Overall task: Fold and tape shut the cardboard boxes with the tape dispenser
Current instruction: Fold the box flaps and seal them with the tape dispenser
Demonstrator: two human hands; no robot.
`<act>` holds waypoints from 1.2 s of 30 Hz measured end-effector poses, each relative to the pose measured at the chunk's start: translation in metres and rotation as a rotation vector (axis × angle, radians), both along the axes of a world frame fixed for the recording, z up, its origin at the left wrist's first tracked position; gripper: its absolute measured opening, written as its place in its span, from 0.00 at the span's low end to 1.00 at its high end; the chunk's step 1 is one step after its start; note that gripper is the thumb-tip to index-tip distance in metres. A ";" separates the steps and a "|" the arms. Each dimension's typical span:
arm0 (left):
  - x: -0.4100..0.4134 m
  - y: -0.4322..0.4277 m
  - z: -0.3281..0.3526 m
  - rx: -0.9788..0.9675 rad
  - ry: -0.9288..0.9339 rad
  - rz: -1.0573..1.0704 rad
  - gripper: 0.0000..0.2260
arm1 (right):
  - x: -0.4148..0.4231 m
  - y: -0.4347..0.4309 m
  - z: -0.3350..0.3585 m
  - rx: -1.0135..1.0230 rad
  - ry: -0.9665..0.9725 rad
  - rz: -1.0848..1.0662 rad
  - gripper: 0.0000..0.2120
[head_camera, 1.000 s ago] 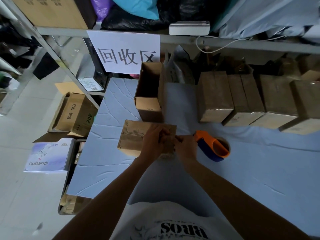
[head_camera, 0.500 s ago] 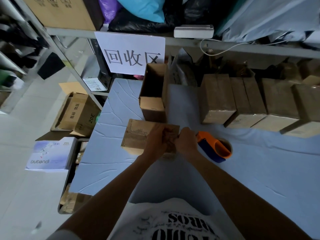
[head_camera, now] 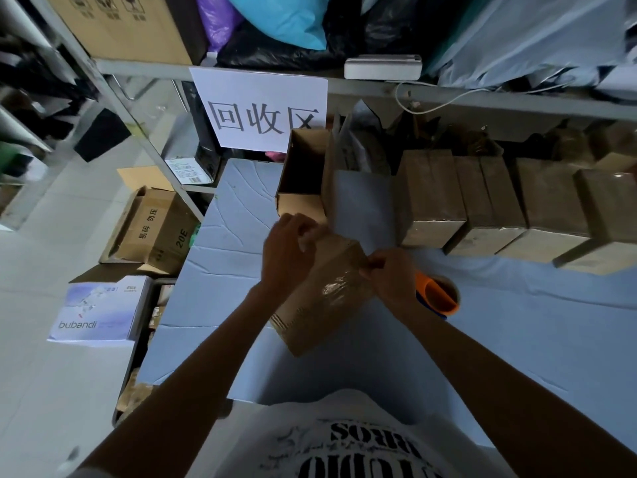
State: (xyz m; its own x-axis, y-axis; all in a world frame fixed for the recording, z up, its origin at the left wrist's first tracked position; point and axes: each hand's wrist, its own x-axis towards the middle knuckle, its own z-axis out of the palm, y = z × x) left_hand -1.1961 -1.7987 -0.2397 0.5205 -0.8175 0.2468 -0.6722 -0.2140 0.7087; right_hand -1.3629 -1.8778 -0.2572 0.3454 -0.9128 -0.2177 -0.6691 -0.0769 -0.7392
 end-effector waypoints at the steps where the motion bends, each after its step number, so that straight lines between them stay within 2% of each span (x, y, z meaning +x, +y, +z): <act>1: 0.006 -0.001 -0.003 0.080 -0.006 0.029 0.14 | -0.003 -0.001 0.001 -0.006 -0.025 0.030 0.05; 4: 0.015 -0.005 -0.014 0.480 0.176 0.008 0.31 | -0.009 -0.004 -0.002 0.010 -0.100 0.131 0.07; 6: 0.012 -0.005 -0.021 0.613 0.356 -0.025 0.33 | -0.010 -0.004 -0.006 0.011 -0.143 0.122 0.10; 7: 0.010 -0.004 -0.025 0.625 0.401 -0.055 0.29 | -0.010 -0.004 -0.008 0.008 -0.160 0.106 0.11; 9: 0.005 0.001 -0.030 0.659 0.332 -0.135 0.25 | -0.009 -0.003 -0.013 -0.011 -0.185 0.078 0.10; 11: 0.008 0.004 -0.033 0.640 0.329 -0.107 0.28 | -0.009 -0.002 -0.019 -0.038 -0.207 0.024 0.08; 12: 0.009 0.004 -0.032 0.609 0.427 -0.071 0.30 | -0.008 -0.003 -0.022 -0.028 -0.206 -0.015 0.08; 14: 0.008 0.004 -0.034 0.560 0.505 -0.053 0.36 | -0.005 -0.003 -0.026 0.117 -0.234 -0.072 0.08; 17: 0.002 0.003 -0.039 0.651 0.355 -0.054 0.42 | -0.003 0.000 -0.030 0.321 -0.354 -0.034 0.09; 19: 0.000 0.003 -0.043 0.672 0.310 -0.041 0.43 | -0.007 0.001 -0.033 0.348 -0.364 0.024 0.19; 21: 0.000 0.004 -0.045 0.675 0.340 -0.028 0.43 | -0.012 0.002 -0.036 0.346 -0.325 0.067 0.29; 23: -0.002 0.004 -0.048 0.661 0.352 -0.014 0.42 | -0.015 0.003 -0.039 0.373 -0.324 0.070 0.35; 26: -0.009 0.005 -0.045 0.642 0.359 0.068 0.38 | -0.018 0.000 -0.041 0.418 -0.333 0.062 0.35; 28: -0.020 0.008 -0.044 0.635 0.278 0.138 0.38 | -0.023 -0.002 -0.041 0.423 -0.300 0.062 0.29; 30: -0.040 0.012 -0.043 0.599 0.170 0.169 0.41 | -0.030 -0.002 -0.041 0.273 -0.181 0.007 0.21; 32: -0.064 0.011 -0.044 0.644 0.059 0.104 0.46 | -0.039 -0.001 -0.042 0.009 0.013 -0.141 0.17; 34: -0.083 0.007 -0.047 0.751 -0.038 0.055 0.51 | -0.050 -0.002 -0.045 -0.096 0.184 -0.263 0.19; 36: -0.091 0.004 -0.051 0.824 -0.131 0.042 0.53 | -0.060 -0.003 -0.050 -0.046 0.327 -0.275 0.27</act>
